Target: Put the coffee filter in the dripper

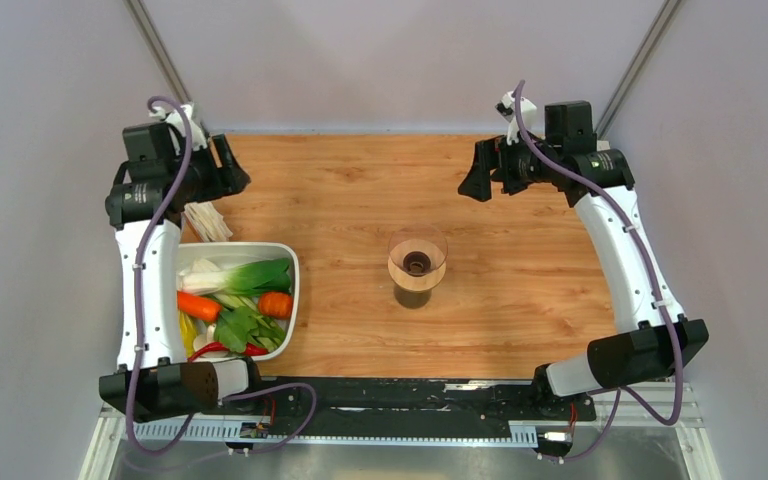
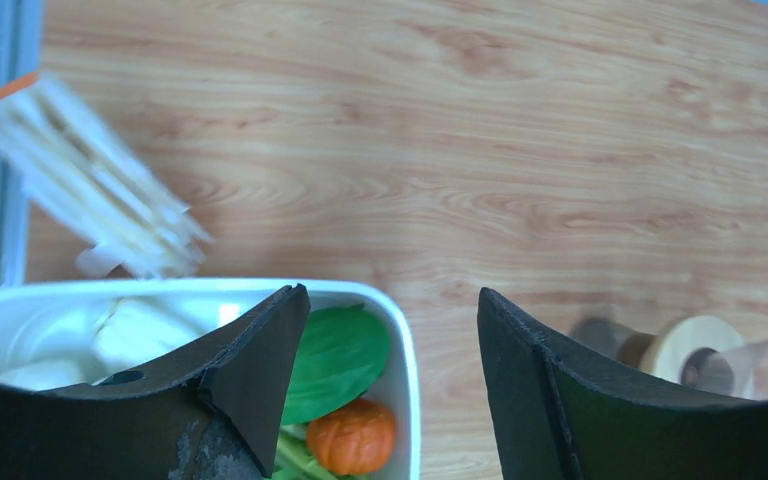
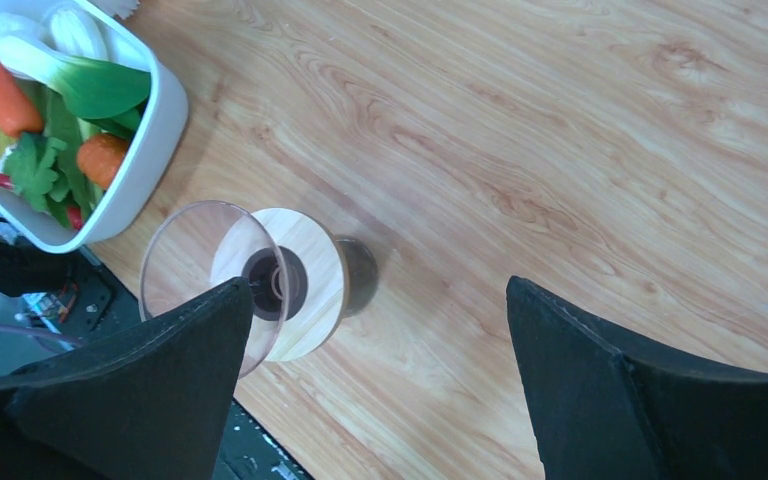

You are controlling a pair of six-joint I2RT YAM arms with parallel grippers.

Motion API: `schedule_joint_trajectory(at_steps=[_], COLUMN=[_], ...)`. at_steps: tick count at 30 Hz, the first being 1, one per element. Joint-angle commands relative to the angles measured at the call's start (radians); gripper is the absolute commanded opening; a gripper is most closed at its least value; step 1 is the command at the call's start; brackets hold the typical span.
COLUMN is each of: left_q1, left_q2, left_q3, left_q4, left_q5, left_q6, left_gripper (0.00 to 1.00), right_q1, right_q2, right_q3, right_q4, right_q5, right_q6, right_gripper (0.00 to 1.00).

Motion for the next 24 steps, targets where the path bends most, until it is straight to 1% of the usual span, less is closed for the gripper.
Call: schedule_joint_trajectory(at_steps=[1,5,6,10,14,18,24], left_q1=[0.139,0.188,0.189,0.192,0.192,0.193,0.195], left_q2=[-0.023,0.006,0.010,0.037,0.074,0.127,0.238], left_q3=[-0.037,-0.042,-0.044,-0.050,-0.048,-0.025,0.034], left_q4=[-0.040,-0.026,-0.022,0.011,0.057,0.090,0.157], left_q5=[0.002,-0.089,-0.124,-0.219,-0.294,-0.326,-0.368], left_q6=[0.052,0.019,0.010,-0.007,-0.004,0.004,0.022], left_gripper=[0.70,0.62,0.60,0.53,0.47,0.40,0.36], right_q1=[0.000,0.000,0.000,0.000,0.000,0.000,0.001], right_q2=[-0.007,0.001,0.005,-0.002,-0.041,-0.077,-0.059], right_q3=[-0.028,-0.063,-0.069,-0.123,-0.216,-0.303,-0.325], right_q4=[0.070,0.104,0.107,0.133,0.213,0.291,0.311], right_q5=[0.060,0.111,0.125,0.156,0.164,0.137,0.154], right_q6=[-0.056,-0.089,-0.095,-0.130,-0.140,-0.122,-0.094], right_gripper=[1.00,1.00,1.00,1.00,1.00,1.00,1.00])
